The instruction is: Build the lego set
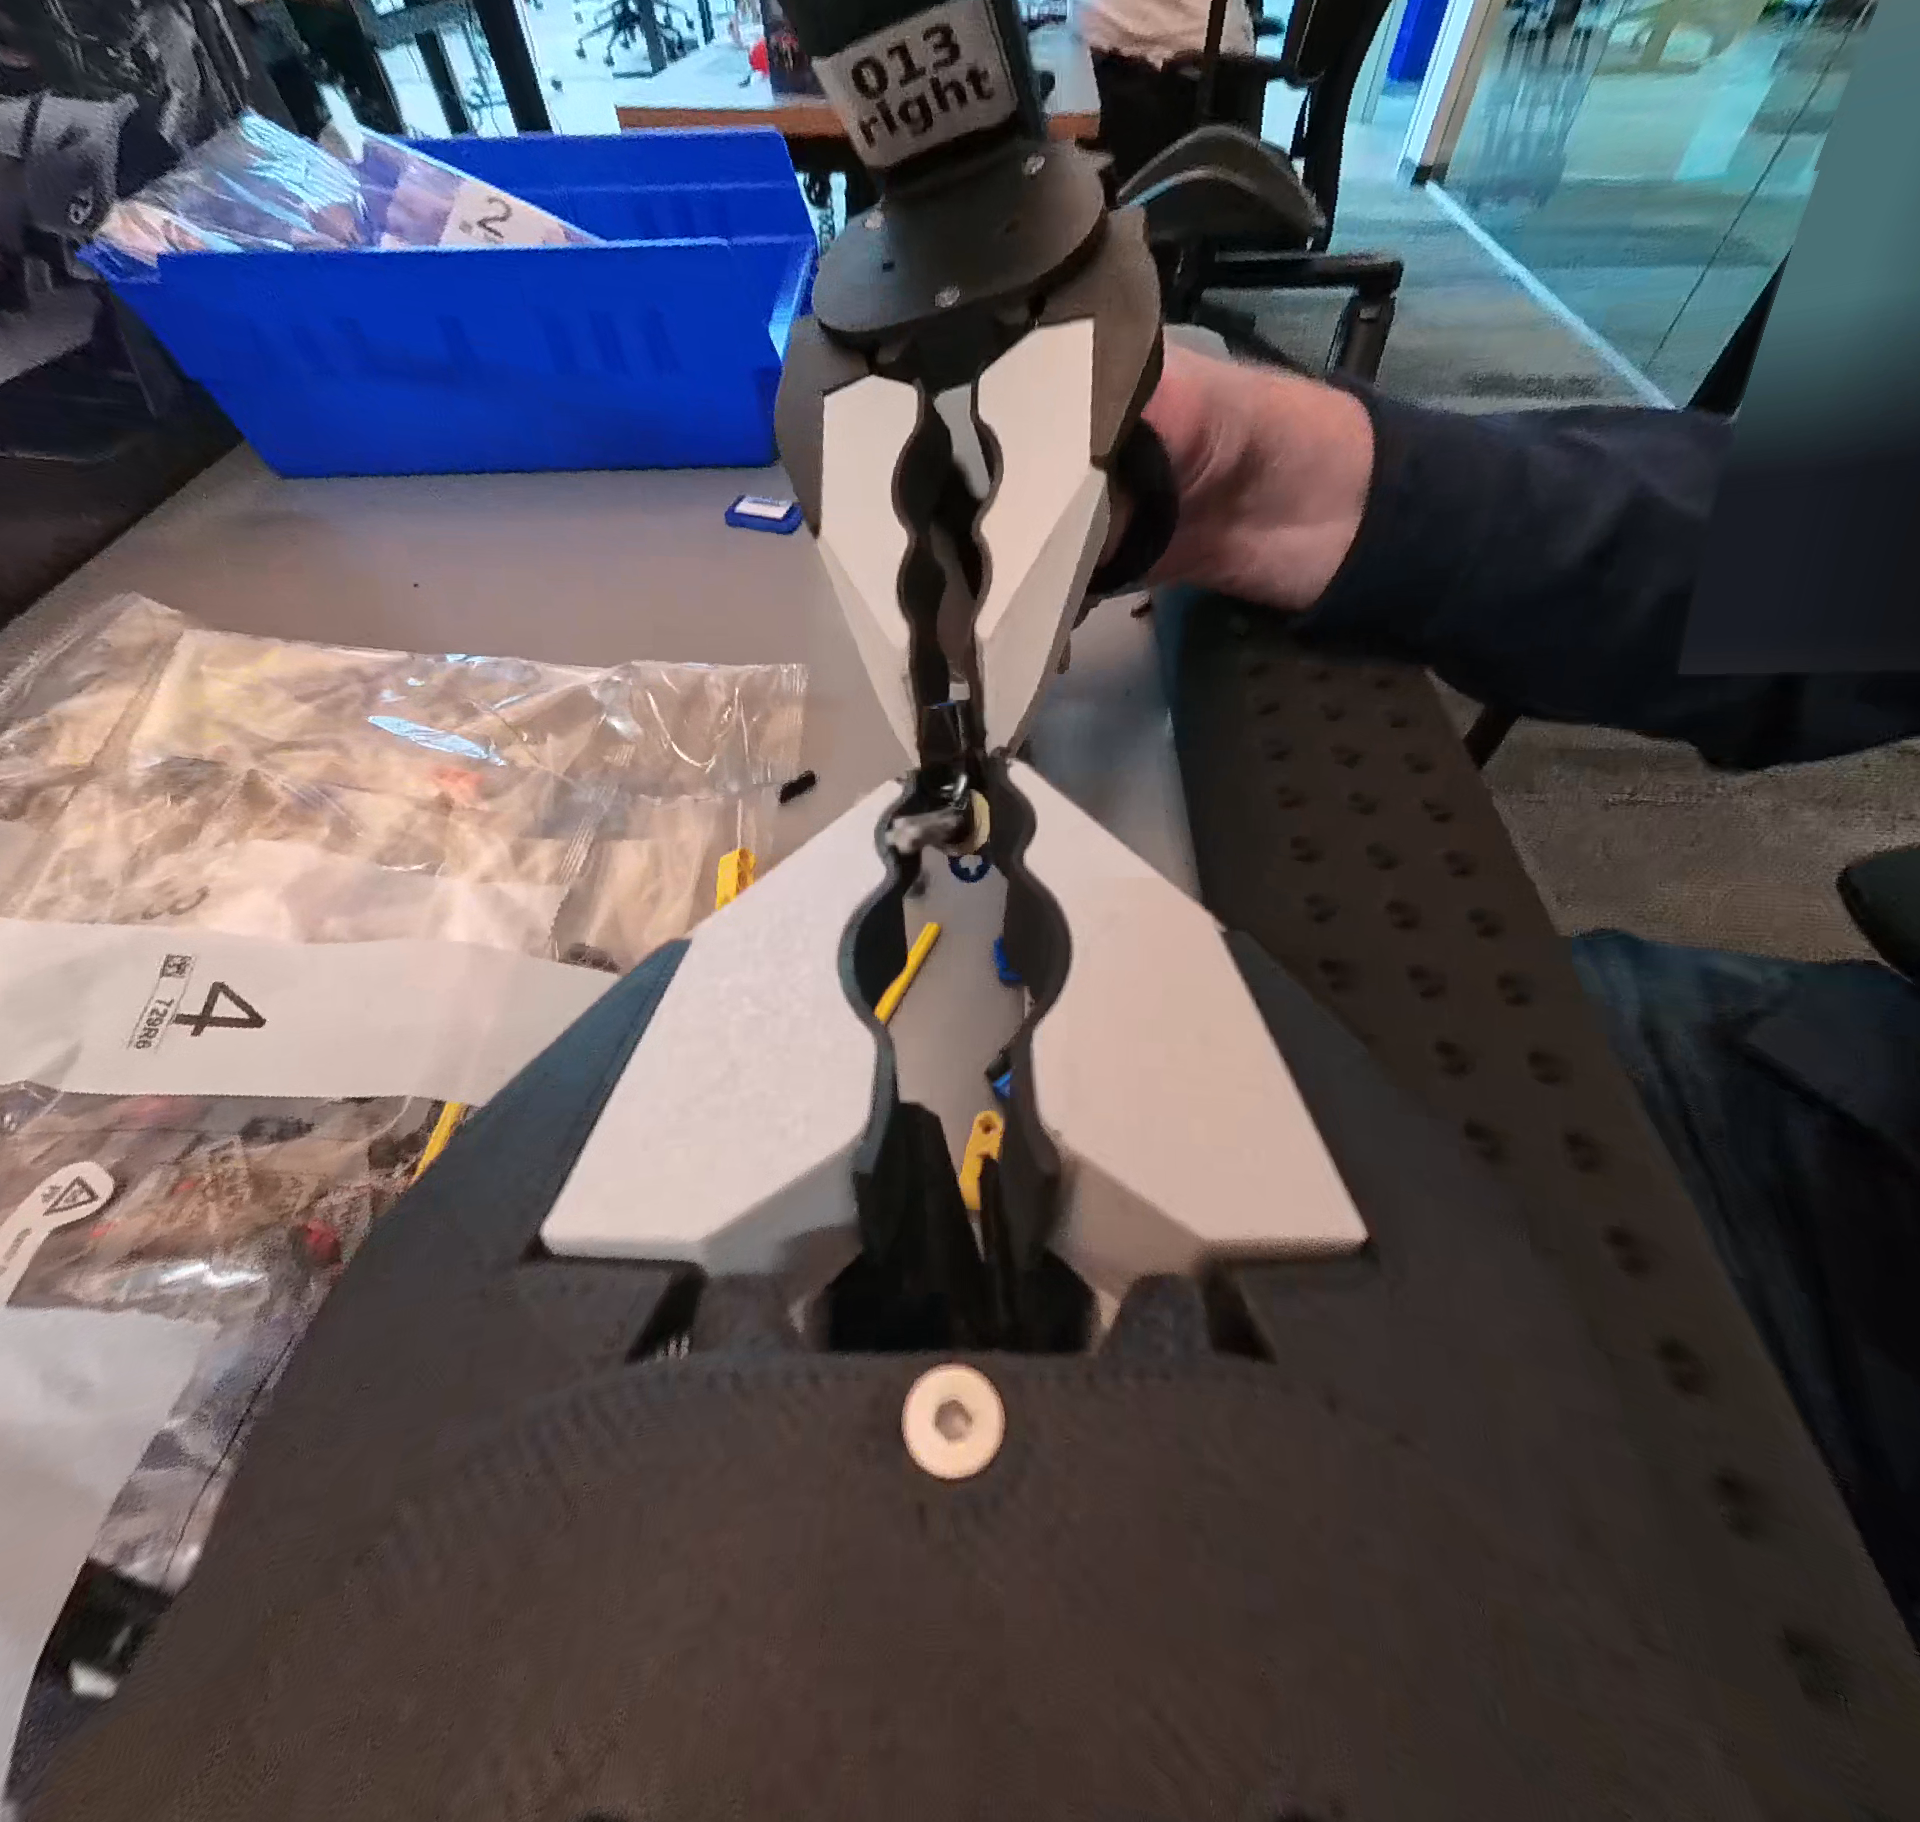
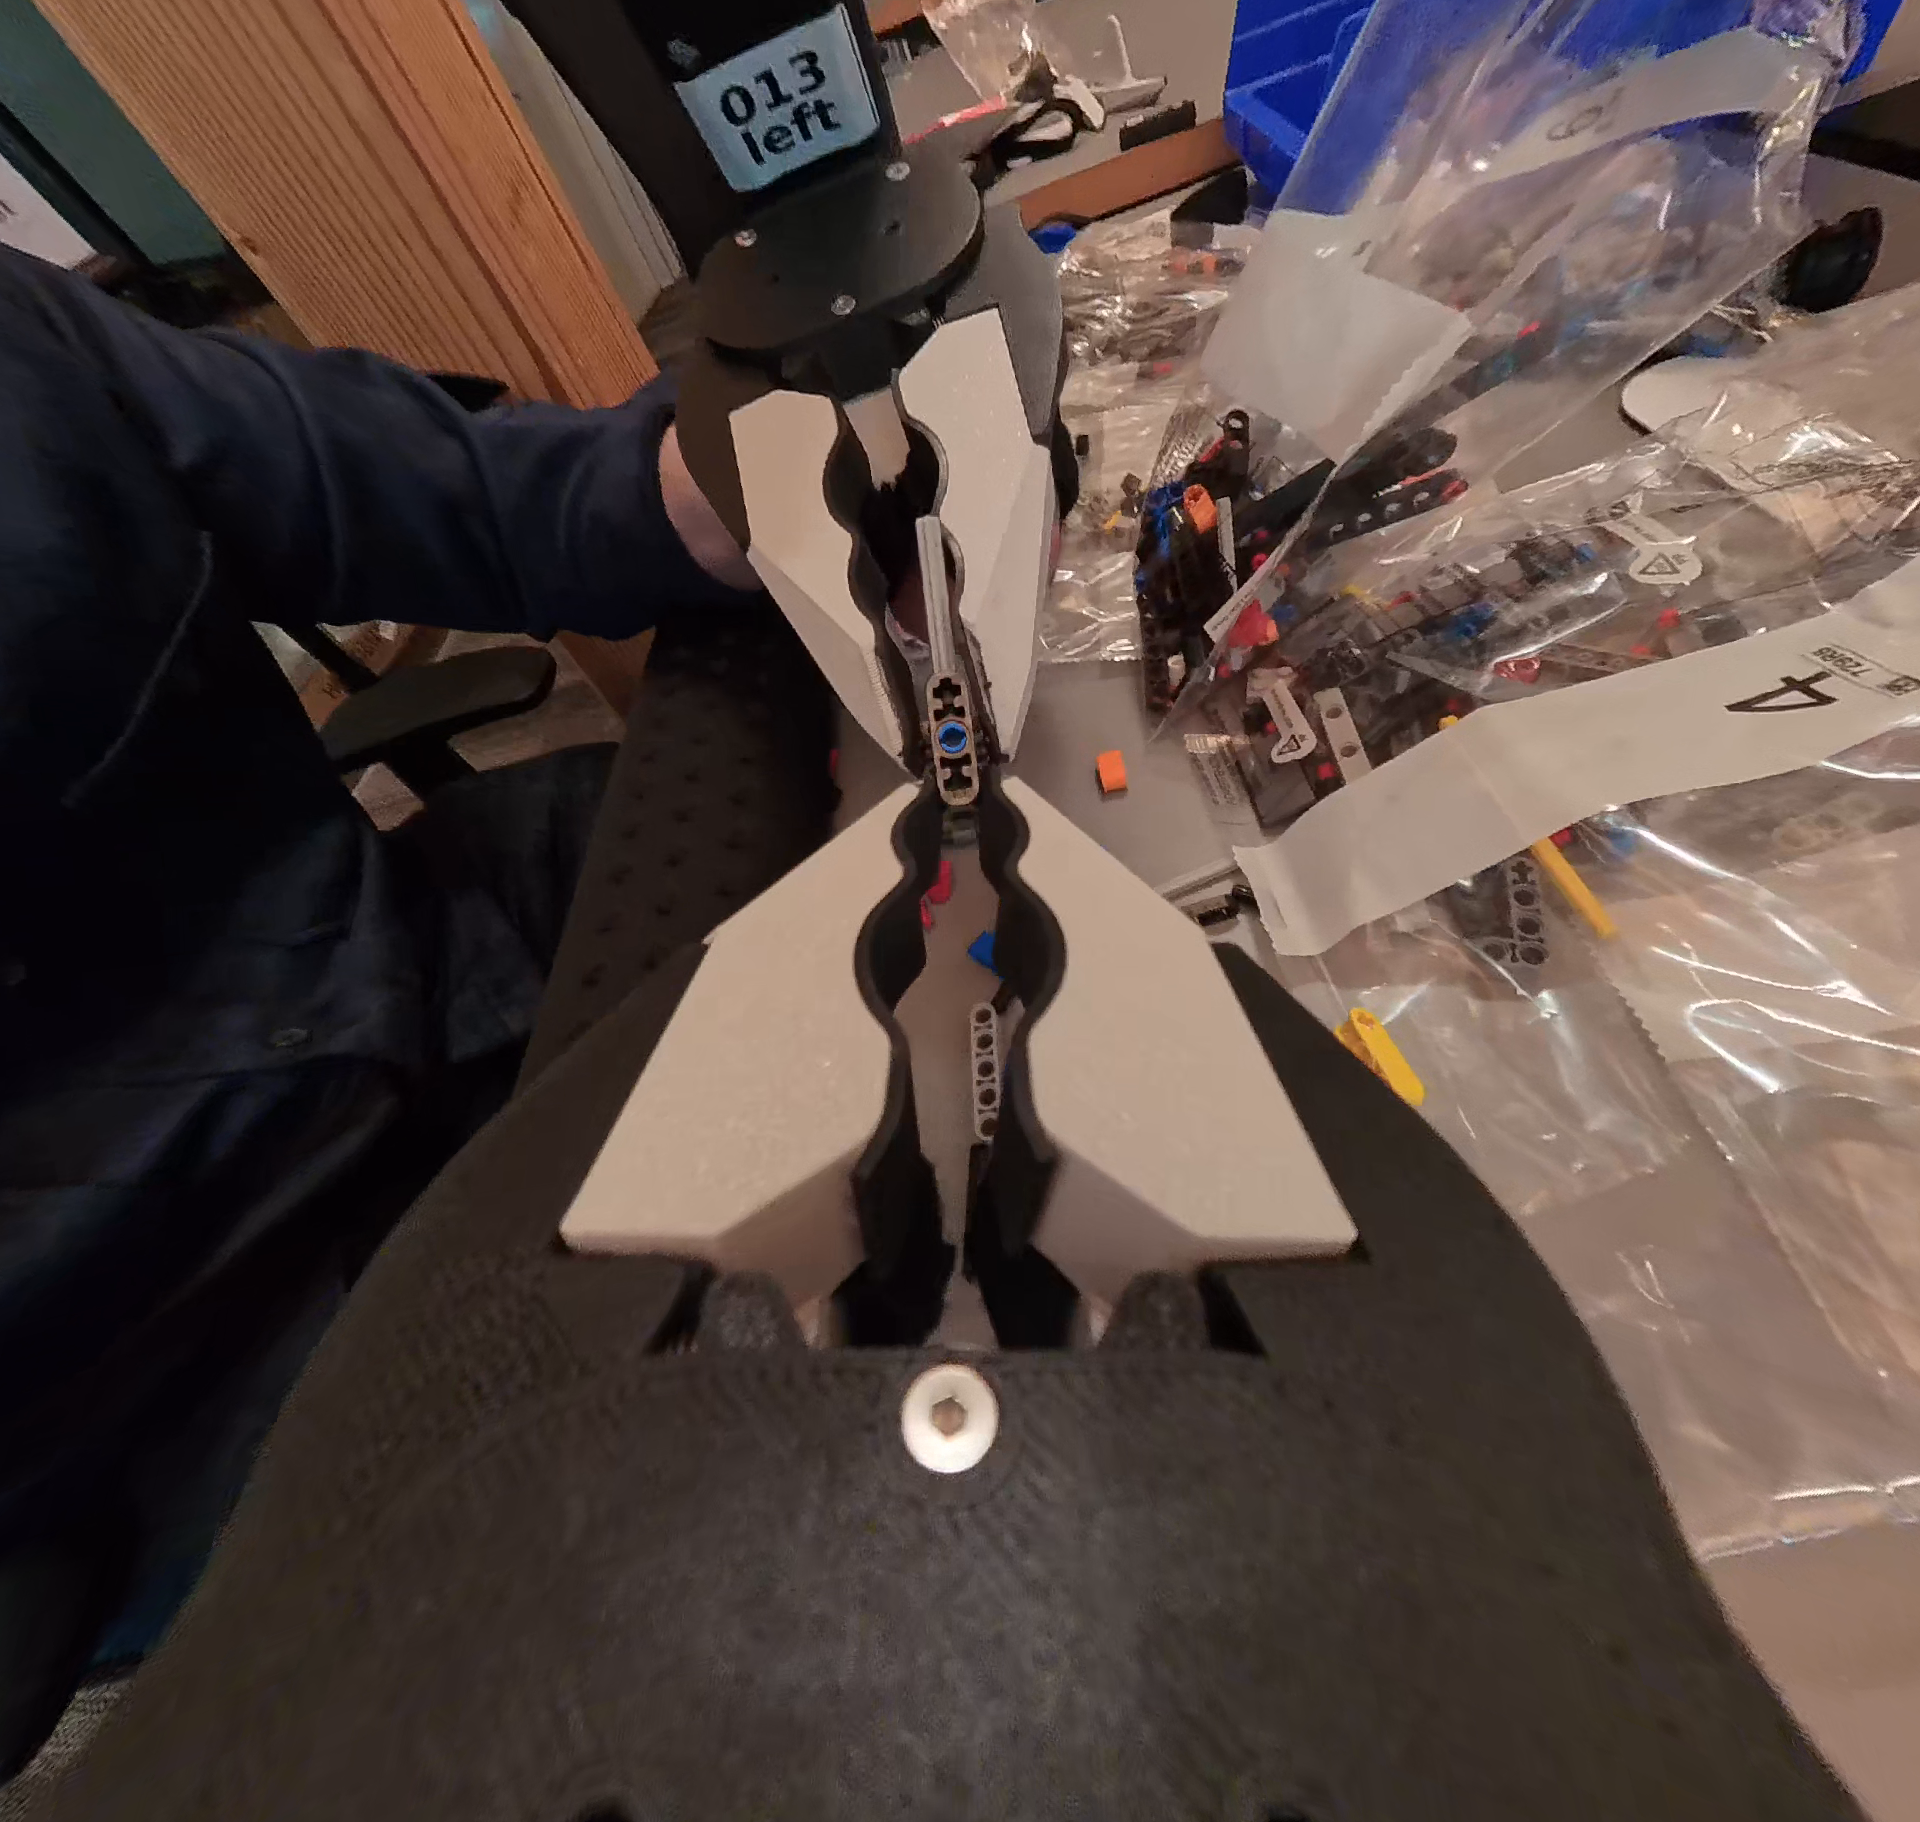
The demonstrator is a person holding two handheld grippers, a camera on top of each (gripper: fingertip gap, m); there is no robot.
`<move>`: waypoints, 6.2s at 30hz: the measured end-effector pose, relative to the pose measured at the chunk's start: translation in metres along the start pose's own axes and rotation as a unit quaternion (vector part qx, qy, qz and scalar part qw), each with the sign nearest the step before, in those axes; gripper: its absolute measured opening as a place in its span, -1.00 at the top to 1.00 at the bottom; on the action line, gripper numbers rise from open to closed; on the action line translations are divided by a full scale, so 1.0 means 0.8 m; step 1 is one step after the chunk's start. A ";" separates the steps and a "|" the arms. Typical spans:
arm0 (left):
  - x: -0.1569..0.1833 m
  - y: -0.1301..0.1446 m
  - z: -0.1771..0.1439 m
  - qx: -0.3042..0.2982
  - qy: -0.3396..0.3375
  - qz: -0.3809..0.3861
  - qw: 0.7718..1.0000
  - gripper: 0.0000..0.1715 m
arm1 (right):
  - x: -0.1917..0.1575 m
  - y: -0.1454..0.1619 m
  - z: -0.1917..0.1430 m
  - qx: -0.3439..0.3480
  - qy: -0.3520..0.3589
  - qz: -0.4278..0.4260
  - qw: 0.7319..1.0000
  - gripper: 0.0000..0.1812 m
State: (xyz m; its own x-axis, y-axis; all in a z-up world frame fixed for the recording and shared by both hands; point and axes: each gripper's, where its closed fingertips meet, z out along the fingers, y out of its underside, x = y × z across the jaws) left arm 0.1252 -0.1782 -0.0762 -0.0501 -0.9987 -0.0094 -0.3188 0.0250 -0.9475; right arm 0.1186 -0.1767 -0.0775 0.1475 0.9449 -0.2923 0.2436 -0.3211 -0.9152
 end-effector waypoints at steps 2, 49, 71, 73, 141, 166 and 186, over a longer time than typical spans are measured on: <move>-0.001 -0.002 0.001 0.002 -0.011 0.012 1.000 0.86 | 0.000 -0.002 -0.001 0.004 0.003 -0.002 1.000 0.95; -0.046 0.058 0.007 -0.218 -0.196 0.225 0.929 0.88 | 0.044 0.024 0.018 -0.050 0.114 0.020 0.992 0.95; -0.070 0.006 -0.023 -0.139 -0.311 0.304 0.890 0.25 | 0.048 -0.003 -0.003 0.045 0.069 0.094 0.992 0.95; -0.070 0.009 -0.016 -0.155 -0.321 0.324 0.876 0.17 | 0.046 -0.006 -0.003 0.053 0.063 0.094 0.992 0.94; -0.060 0.008 0.005 -0.115 -0.226 0.222 0.942 0.40 | 0.020 -0.028 0.000 0.071 0.061 -0.005 0.996 0.94; -0.066 0.066 0.007 -0.284 -0.219 0.363 0.860 0.40 | 0.045 0.035 0.028 -0.192 0.258 -0.298 0.899 1.00; -0.058 0.061 0.004 -0.206 -0.162 0.255 0.931 0.39 | 0.027 0.025 0.019 -0.139 0.210 -0.279 0.927 0.60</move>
State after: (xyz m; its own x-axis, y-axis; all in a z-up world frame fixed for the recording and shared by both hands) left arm 0.1148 -0.1303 -0.1233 -0.0280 -0.8121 -0.5828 -0.6706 0.4477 -0.5915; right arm 0.1120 -0.1618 -0.1066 0.2704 0.8793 0.3921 0.6227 0.1509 -0.7678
